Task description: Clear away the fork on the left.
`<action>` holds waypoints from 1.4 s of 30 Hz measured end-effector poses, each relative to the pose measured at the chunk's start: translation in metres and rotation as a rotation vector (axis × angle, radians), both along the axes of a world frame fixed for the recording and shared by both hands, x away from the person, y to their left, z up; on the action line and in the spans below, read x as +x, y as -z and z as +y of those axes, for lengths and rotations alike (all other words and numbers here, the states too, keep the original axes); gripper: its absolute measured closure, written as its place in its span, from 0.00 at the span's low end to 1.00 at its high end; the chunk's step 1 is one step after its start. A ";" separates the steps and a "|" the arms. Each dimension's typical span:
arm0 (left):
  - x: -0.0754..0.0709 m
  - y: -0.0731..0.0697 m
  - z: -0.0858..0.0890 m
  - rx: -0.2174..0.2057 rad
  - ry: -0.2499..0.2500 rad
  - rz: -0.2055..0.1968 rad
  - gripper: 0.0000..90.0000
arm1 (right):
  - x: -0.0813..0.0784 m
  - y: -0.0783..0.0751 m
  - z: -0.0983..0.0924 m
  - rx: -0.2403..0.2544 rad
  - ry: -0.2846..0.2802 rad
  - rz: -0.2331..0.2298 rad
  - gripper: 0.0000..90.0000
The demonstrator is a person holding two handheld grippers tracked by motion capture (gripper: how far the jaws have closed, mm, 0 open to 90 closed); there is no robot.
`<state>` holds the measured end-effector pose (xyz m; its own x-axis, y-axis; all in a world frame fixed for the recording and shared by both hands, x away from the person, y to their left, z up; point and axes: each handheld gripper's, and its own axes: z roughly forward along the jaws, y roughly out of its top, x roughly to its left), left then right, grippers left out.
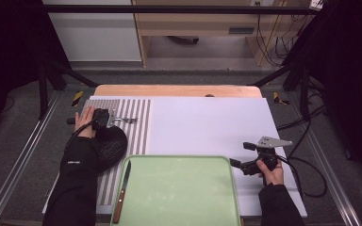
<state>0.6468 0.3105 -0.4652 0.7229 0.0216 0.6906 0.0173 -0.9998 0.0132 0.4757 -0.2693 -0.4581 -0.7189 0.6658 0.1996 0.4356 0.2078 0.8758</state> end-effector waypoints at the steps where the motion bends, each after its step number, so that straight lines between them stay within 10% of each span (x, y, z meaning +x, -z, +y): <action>1: 0.000 0.000 -0.001 -0.002 0.006 0.003 0.79 | 0.000 0.000 0.000 0.000 0.000 0.000 0.00; 21: 0.003 0.001 -0.018 0.090 0.071 0.034 0.85 | 0.000 0.000 0.000 0.001 0.002 -0.001 0.00; 42: -0.008 -0.003 -0.024 0.023 0.010 -0.021 0.86 | -0.001 -0.001 -0.001 0.002 0.003 -0.006 0.00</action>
